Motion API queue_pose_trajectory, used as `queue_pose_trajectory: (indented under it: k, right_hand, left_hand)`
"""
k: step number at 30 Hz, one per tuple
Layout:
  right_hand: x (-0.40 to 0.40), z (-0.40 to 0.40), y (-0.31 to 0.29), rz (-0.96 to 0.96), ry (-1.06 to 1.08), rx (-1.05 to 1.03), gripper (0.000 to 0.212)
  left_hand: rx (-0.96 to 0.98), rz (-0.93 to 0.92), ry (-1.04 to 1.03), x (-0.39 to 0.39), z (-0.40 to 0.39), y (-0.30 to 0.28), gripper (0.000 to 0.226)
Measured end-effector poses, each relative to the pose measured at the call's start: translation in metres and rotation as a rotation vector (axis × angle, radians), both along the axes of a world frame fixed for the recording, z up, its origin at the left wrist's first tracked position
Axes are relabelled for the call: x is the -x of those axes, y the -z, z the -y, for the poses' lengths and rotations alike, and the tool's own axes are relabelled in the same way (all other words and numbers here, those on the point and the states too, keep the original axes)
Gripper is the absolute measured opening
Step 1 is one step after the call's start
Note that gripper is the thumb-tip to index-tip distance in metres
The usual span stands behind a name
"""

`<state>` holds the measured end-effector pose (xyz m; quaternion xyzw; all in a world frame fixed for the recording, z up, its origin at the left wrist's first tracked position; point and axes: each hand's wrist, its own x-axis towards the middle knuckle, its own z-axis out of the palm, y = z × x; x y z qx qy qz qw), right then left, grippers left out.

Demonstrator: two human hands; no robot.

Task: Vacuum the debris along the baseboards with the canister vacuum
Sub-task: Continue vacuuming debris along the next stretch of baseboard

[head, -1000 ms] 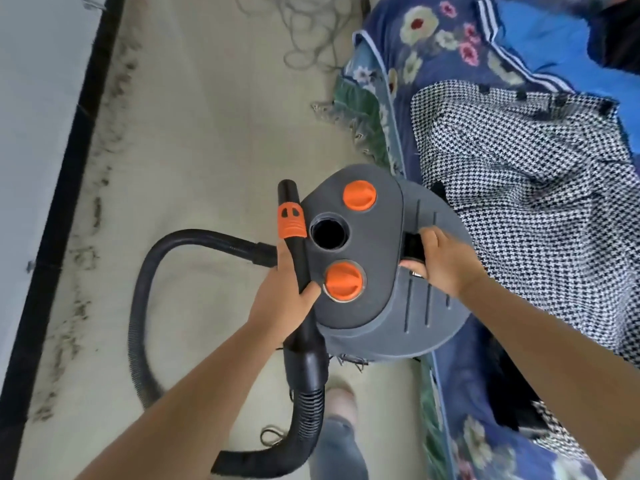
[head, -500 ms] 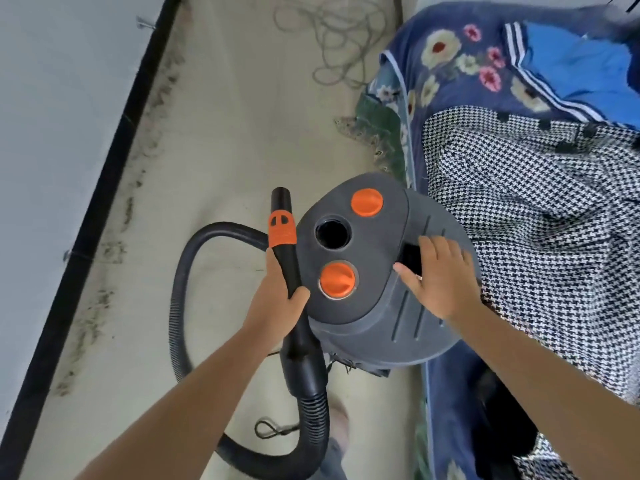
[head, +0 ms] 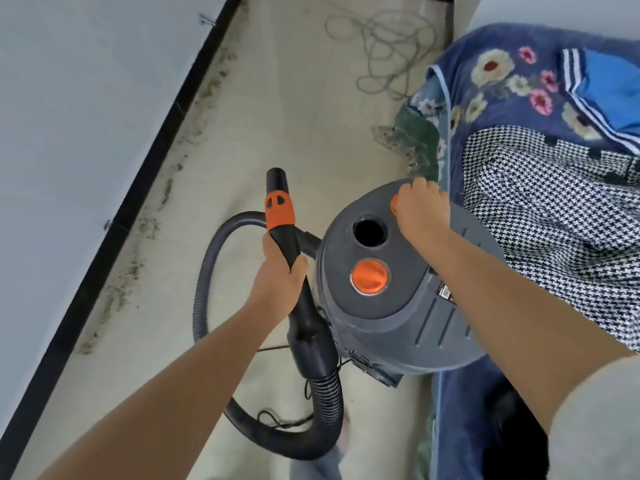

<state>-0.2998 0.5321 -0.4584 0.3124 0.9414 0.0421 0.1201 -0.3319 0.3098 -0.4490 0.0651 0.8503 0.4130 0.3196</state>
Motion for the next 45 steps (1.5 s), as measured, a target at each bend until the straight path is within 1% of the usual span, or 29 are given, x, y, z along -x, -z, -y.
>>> queue_pose_trajectory:
  k: [2, 4, 5, 7, 8, 9, 10, 11, 12, 14, 15, 16, 18, 19, 21, 23, 25, 29, 32, 34, 36, 39, 40, 42, 43, 45]
  right_hand:
    - [0.006, -0.004, 0.005, 0.018, 0.080, 0.009, 0.031]
    - [0.007, -0.001, 0.006, -0.005, 0.205, 0.098, 0.029]
    - [0.005, 0.002, 0.004, -0.022, 0.225, 0.118, 0.029]
    - [-0.004, 0.015, -0.005, -0.085, 0.206, 0.062, 0.038]
    - [-0.011, 0.027, -0.009, -0.146, 0.170, 0.030, 0.044]
    - [-0.021, 0.044, -0.012, -0.230, 0.100, 0.046, 0.047]
    - [-0.035, 0.067, -0.010, -0.337, -0.002, 0.130, 0.047]
    - [-0.049, 0.094, -0.009, -0.402, -0.110, 0.270, 0.048]
    - [-0.064, 0.124, -0.006, -0.400, -0.185, 0.453, 0.054]
    - [-0.083, 0.181, 0.002, -0.227, -0.233, 0.794, 0.075]
    - [-0.086, 0.205, 0.007, -0.170, -0.227, 0.895, 0.081]
    - [-0.083, 0.225, 0.012, -0.161, -0.206, 0.954, 0.077]
    - [-0.069, 0.254, 0.018, -0.214, -0.154, 0.991, 0.055]
    - [-0.059, 0.266, 0.017, -0.214, -0.166, 0.988, 0.046]
    - [-0.037, 0.285, 0.015, -0.178, -0.257, 0.965, 0.039]
    - [-0.017, 0.304, 0.013, -0.136, -0.382, 0.925, 0.038]
    - [0.001, 0.326, 0.010, -0.100, -0.475, 0.880, 0.040]
    - [0.029, 0.376, 0.010, -0.038, -0.606, 0.795, 0.042]
    - [0.049, 0.413, 0.011, 0.046, -0.715, 0.736, 0.041]
    - [0.066, 0.437, 0.008, 0.123, -0.805, 0.687, 0.039]
    - [0.084, 0.459, 0.005, 0.200, -0.886, 0.661, 0.037]
    - [0.117, 0.483, 0.003, 0.338, -0.994, 0.614, 0.037]
    - [0.131, 0.488, 0.003, 0.375, -1.048, 0.558, 0.038]
    - [0.162, 0.494, -0.001, 0.419, -1.167, 0.414, 0.041]
    - [0.179, 0.494, -0.005, 0.435, -1.218, 0.332, 0.043]
    - [0.217, 0.489, -0.021, 0.432, -1.312, 0.158, 0.045]
  left_hand:
    - [0.003, 0.000, -0.036, 0.002, 0.002, 0.002, 0.051]
    - [0.018, 0.024, -0.084, 0.006, 0.006, 0.003, 0.054]
    - [0.020, 0.038, -0.103, 0.008, 0.007, 0.002, 0.056]
    - [0.025, 0.067, -0.137, 0.014, 0.011, -0.002, 0.059]
    - [0.037, 0.079, -0.155, 0.017, 0.015, -0.005, 0.061]
    - [0.050, 0.093, -0.184, 0.021, 0.021, -0.007, 0.062]
    - [0.052, 0.113, -0.236, 0.025, 0.029, -0.009, 0.062]
    - [0.045, 0.143, -0.299, 0.029, 0.038, -0.010, 0.061]
    - [0.036, 0.173, -0.368, 0.033, 0.049, -0.011, 0.059]
    - [0.026, 0.214, -0.486, 0.040, 0.075, -0.014, 0.053]
    - [0.019, 0.214, -0.535, 0.044, 0.090, -0.015, 0.050]
    - [0.011, 0.207, -0.582, 0.047, 0.106, -0.016, 0.048]
    - [-0.003, 0.198, -0.673, 0.055, 0.140, -0.018, 0.047]
    - [-0.014, 0.193, -0.726, 0.059, 0.157, -0.019, 0.046]
    - [-0.058, 0.196, -0.851, 0.065, 0.192, -0.022, 0.039]
    - [-0.136, 0.207, -0.957, 0.069, 0.225, -0.024, 0.028]
    - [-0.207, 0.220, -0.995, 0.069, 0.255, -0.022, 0.023]
    - [-0.284, 0.298, -1.026, 0.067, 0.307, -0.012, 0.028]
    - [-0.275, 0.353, -1.133, 0.079, 0.352, -0.003, 0.026]
    - [-0.225, 0.392, -1.204, 0.088, 0.385, 0.007, 0.030]
    - [-0.197, 0.432, -1.237, 0.094, 0.414, 0.019, 0.041]
    - [-0.239, 0.518, -1.301, 0.100, 0.445, 0.034, 0.043]
    - [-0.280, 0.556, -1.345, 0.103, 0.452, 0.040, 0.046]
    - [-0.449, 0.674, -1.487, 0.110, 0.457, 0.052, 0.051]
    - [-0.566, 0.735, -1.542, 0.115, 0.454, 0.056, 0.050]
    - [-0.755, 0.801, -1.573, 0.129, 0.439, 0.058, 0.043]
